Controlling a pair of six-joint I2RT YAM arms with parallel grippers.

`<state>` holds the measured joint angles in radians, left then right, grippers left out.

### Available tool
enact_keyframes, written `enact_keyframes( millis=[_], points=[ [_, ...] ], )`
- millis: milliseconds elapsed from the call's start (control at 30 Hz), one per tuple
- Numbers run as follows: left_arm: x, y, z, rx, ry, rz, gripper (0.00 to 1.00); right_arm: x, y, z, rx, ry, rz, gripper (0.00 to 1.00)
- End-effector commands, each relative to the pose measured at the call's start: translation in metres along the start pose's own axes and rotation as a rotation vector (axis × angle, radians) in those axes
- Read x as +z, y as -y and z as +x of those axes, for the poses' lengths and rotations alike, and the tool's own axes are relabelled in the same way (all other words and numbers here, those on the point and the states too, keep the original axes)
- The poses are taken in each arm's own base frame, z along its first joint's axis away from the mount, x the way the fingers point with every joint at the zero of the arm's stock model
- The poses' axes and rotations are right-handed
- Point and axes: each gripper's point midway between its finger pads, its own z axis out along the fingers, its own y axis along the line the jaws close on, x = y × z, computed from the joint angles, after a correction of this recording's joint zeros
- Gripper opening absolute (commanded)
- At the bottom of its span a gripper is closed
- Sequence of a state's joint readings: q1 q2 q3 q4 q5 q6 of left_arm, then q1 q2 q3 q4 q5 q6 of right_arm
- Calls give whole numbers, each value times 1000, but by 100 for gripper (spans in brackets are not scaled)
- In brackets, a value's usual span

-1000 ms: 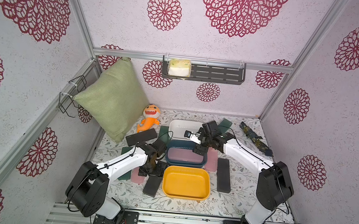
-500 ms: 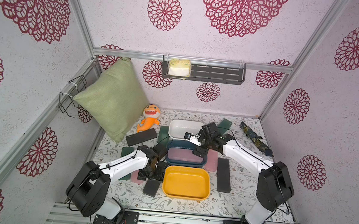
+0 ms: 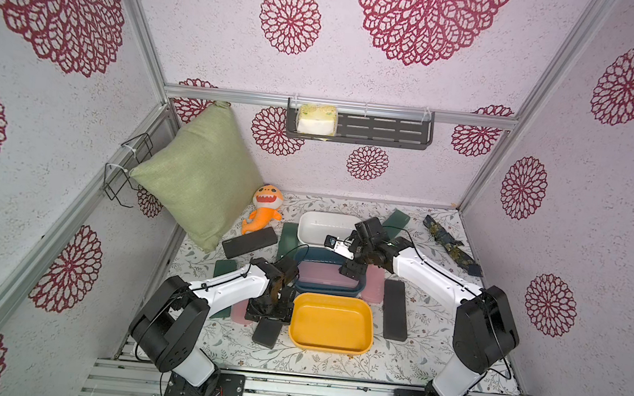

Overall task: Place the pencil cases by color into the storage box
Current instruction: Pick up the pencil case from the center of the board.

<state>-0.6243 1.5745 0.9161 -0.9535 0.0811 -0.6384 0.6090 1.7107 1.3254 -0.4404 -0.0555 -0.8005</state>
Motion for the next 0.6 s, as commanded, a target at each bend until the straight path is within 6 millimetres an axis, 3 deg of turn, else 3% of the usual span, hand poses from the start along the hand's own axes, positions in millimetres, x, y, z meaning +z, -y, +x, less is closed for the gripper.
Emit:
enact_keyframes(
  millis=[0,367,567],
  points=[
    [6,3,-1,25,-2,-8,90,-8,3,-8,9,15,4,99],
    [20,-10,-5,19,-13,-97,84,-1,1,-9,7,5,-10,99],
    [22,-12,-5,18,-17,-111,58,2,1,-8,9,-4,-12,99]
  ],
)
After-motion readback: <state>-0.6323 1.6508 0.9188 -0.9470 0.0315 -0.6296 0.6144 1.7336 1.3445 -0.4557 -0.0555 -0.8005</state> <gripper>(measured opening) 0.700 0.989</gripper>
